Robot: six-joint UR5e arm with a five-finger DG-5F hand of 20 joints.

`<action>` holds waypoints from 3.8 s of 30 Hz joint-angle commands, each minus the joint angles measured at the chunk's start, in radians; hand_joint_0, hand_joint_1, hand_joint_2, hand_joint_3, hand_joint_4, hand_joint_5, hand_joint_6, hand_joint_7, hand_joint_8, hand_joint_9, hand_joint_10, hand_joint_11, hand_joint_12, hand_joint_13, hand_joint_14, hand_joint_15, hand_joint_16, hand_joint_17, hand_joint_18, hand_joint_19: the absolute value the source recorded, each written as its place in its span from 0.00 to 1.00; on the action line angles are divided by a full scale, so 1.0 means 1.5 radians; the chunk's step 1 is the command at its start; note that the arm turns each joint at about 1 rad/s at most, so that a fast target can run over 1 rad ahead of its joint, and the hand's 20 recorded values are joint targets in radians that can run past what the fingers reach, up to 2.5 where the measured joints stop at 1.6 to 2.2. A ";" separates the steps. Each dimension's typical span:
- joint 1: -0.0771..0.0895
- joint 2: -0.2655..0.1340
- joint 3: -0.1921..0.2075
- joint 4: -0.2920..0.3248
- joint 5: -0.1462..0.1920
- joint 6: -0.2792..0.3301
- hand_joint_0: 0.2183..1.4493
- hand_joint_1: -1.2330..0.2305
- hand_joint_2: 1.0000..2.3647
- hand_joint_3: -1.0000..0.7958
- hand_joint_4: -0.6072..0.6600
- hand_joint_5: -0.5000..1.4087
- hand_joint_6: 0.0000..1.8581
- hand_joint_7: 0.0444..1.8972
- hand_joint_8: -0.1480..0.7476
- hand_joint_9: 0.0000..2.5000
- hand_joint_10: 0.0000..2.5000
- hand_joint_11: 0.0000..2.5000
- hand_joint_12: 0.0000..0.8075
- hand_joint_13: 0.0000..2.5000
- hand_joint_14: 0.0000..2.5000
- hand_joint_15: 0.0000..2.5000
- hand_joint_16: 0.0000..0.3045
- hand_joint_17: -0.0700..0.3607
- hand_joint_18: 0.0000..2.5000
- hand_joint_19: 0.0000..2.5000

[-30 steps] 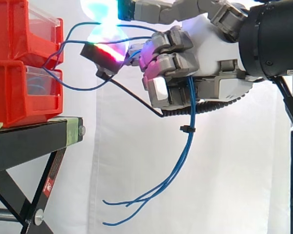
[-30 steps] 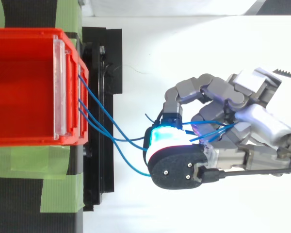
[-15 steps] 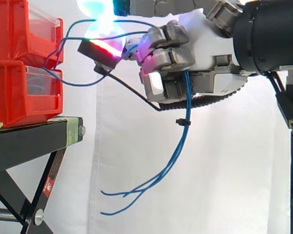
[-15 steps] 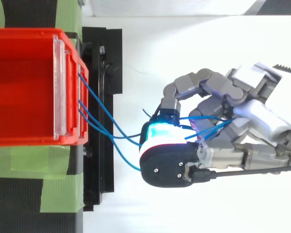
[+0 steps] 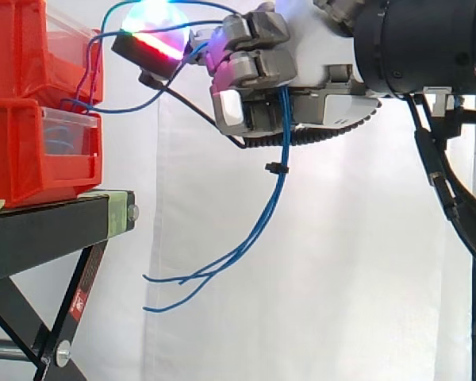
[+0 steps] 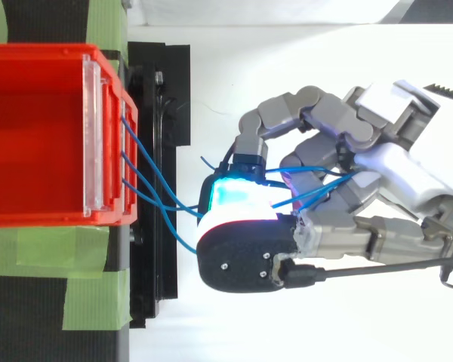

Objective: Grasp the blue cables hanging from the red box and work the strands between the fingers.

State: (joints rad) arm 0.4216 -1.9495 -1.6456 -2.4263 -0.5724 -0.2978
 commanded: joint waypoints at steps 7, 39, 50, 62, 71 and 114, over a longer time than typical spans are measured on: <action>-0.004 0.000 0.000 0.013 -0.017 -0.009 0.55 0.45 0.17 0.54 0.74 0.19 0.70 0.51 0.77 0.53 1.00 1.00 0.83 0.68 1.00 0.77 0.66 0.51 0.78 0.29; -0.009 0.001 0.001 -0.015 -0.045 -0.058 0.77 0.40 0.08 0.68 0.69 0.20 0.80 0.51 0.77 0.53 1.00 1.00 0.83 0.68 1.00 0.77 0.66 0.51 0.78 0.29; -0.008 0.001 0.000 -0.111 -0.046 -0.060 0.77 0.40 0.10 0.68 0.69 0.20 0.81 0.51 0.77 0.53 1.00 1.00 0.83 0.68 1.00 0.77 0.66 0.51 0.78 0.29; -0.006 0.001 0.000 -0.125 -0.046 -0.060 0.77 0.40 0.09 0.69 0.69 0.20 0.81 0.51 0.77 0.53 1.00 1.00 0.83 0.68 1.00 0.77 0.66 0.51 0.78 0.29; -0.007 0.001 0.001 -0.140 -0.046 -0.060 0.77 0.40 0.10 0.68 0.69 0.20 0.81 0.51 0.77 0.53 1.00 1.00 0.83 0.68 1.00 0.77 0.66 0.51 0.78 0.29; -0.007 0.001 0.001 -0.164 -0.045 -0.061 0.77 0.40 0.07 0.68 0.69 0.20 0.82 0.51 0.77 0.53 1.00 1.00 0.83 0.68 1.00 0.77 0.66 0.51 0.78 0.29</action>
State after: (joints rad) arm 0.4111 -1.9481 -1.6456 -2.6722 -0.6397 -0.3895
